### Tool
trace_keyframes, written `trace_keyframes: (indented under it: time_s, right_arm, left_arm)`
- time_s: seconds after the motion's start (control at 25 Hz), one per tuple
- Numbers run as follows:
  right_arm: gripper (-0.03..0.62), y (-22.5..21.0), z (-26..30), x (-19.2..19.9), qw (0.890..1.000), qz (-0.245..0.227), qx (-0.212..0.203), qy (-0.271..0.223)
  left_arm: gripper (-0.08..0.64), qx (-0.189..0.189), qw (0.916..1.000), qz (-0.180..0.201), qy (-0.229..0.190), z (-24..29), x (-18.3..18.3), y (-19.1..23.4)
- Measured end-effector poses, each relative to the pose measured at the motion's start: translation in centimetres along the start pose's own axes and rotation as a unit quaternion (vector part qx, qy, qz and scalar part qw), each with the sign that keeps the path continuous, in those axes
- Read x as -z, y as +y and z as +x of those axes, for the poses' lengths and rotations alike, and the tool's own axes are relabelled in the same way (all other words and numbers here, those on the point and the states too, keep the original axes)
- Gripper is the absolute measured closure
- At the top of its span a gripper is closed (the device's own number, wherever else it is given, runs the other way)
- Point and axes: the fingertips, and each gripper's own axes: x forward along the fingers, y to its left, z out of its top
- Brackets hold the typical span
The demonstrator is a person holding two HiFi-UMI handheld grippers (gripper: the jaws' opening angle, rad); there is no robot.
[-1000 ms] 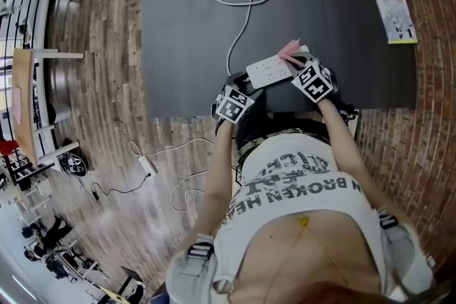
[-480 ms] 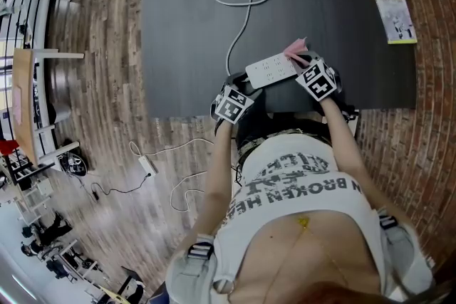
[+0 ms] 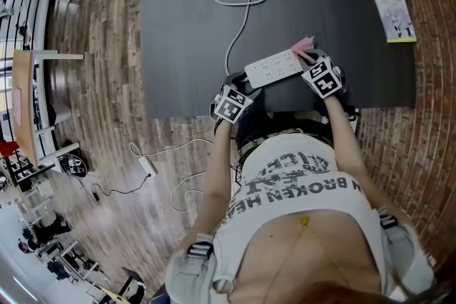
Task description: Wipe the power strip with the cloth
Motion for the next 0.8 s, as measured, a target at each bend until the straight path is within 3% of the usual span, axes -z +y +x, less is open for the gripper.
trace_keyframes:
  time_s: [0.8]
  right_arm:
    - [0.575,-1.3,-0.6,0.8,1.0,0.018,0.022,0.01]
  left_arm:
    - [0.278,0.001,1.0,0.002,-0.005,0.1,0.0,0.1]
